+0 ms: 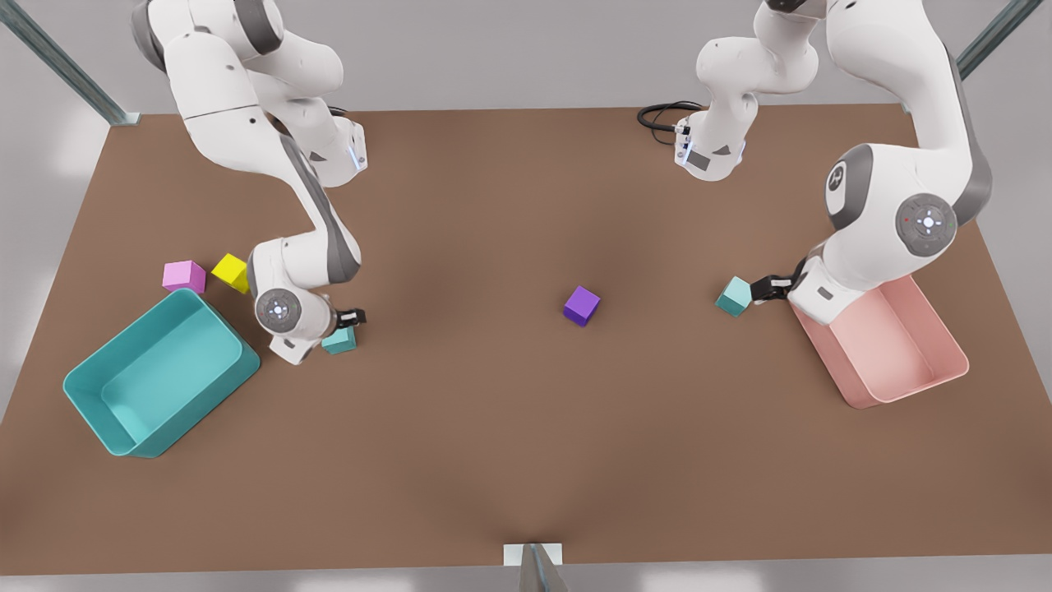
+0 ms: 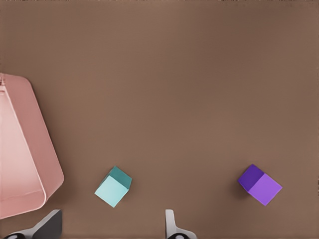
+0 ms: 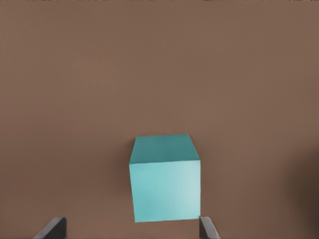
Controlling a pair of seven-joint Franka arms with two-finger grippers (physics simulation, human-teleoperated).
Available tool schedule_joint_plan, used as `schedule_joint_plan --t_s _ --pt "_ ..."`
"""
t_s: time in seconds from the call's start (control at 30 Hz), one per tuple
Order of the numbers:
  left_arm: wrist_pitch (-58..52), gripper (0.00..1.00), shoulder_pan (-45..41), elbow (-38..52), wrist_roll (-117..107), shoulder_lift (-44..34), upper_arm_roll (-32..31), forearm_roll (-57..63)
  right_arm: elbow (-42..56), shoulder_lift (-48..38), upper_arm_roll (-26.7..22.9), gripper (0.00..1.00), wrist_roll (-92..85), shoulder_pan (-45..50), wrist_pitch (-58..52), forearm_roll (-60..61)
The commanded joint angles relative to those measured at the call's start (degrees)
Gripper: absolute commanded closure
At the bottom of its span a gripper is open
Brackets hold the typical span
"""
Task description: Stack the two blue cubes on top of each other
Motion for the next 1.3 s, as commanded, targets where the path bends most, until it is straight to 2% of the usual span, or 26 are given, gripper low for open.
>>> schedule_joint_plan --t_s 0.0,0.2,0.4,1.2,1.27 --pt "-0.11 0.0 -0.01 0.15 -1.26 0.01 0.03 0.06 -0.79 1.34 -0.04 0.0 0.32 -0.01 17.27 0.24" --pt "-0.64 0.0 0.6 0.07 -1.18 0.18 0.03 0.06 -1.05 1.08 0.05 0.0 -0.12 -0.1 16.12 0.16" --pt "-2.05 0.0 0.52 0.07 -1.35 0.27 0.03 0.06 -1.05 0.64 -0.13 0.0 -2.84 -2.82 7.69 -0.2" --pt "-3.37 0.0 0.52 -0.02 -1.35 0.88 0.03 0.14 -1.58 7.32 -0.48 0.0 1.38 -2.38 6.72 -0.2" --pt "-3.54 0.0 0.52 -0.02 -1.35 0.88 0.03 0.14 -1.41 8.2 -0.48 0.06 1.29 -2.38 6.63 -0.2"
